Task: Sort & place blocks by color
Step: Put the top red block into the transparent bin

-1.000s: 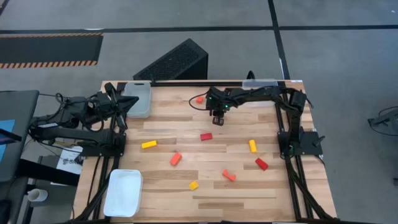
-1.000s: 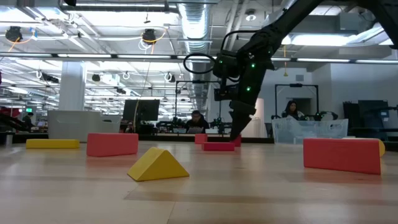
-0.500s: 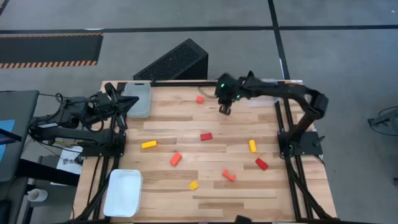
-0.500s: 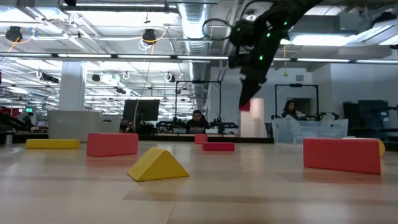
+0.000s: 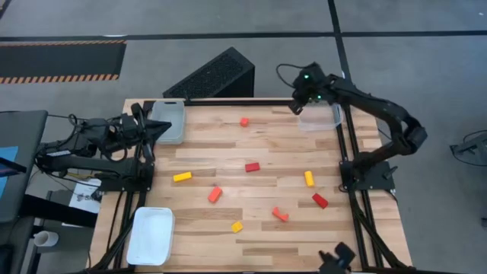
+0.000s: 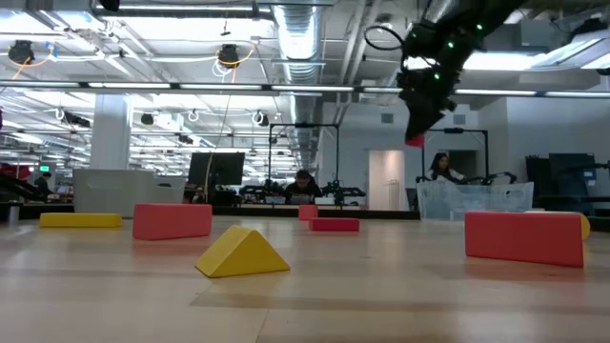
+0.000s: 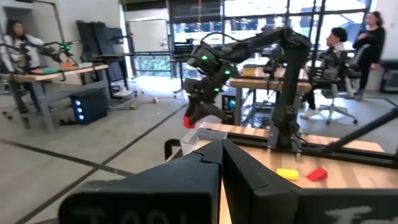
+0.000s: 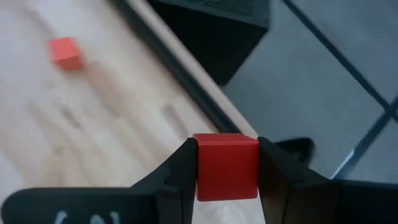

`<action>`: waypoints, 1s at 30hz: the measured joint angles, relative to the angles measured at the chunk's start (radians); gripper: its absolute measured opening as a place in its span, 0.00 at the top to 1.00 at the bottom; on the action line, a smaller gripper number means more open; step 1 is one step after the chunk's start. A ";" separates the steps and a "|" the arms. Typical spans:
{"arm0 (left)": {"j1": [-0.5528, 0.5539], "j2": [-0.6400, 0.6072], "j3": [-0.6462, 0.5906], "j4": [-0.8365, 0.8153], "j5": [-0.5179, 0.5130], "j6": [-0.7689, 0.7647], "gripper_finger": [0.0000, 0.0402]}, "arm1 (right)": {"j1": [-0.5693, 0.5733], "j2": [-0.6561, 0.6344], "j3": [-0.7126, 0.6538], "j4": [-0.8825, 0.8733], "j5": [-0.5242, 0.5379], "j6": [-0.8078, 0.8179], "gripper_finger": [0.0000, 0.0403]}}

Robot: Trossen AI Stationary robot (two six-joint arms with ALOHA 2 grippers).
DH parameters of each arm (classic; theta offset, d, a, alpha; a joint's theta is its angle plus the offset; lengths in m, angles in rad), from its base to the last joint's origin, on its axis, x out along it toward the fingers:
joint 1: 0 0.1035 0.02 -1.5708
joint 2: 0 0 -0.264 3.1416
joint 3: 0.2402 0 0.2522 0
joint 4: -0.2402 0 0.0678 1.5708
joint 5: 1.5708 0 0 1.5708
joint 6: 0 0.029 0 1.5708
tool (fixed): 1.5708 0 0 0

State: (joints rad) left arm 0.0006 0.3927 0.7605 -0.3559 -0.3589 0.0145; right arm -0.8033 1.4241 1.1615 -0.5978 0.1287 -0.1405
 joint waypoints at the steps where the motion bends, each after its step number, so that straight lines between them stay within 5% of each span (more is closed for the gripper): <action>1: 0.000 0.000 0.000 0.001 0.007 0.001 1.00 | -0.018 -0.011 -0.032 0.022 0.000 0.009 0.66; 10: 0.000 0.000 0.000 0.014 0.009 0.002 1.00 | -0.149 -0.017 -0.204 0.096 0.000 0.073 0.66; 22: 0.000 0.000 0.000 0.016 -0.021 0.004 1.00 | -0.239 0.250 -0.209 0.102 -0.051 0.097 0.65; 30: 0.000 0.000 0.000 0.016 -0.021 0.004 1.00 | -0.239 0.294 -0.205 0.130 -0.044 0.084 0.61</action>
State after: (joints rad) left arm 0.0006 0.3927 0.7605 -0.3397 -0.3801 0.0185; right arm -1.0424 1.7180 0.9565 -0.4675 0.0845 -0.0560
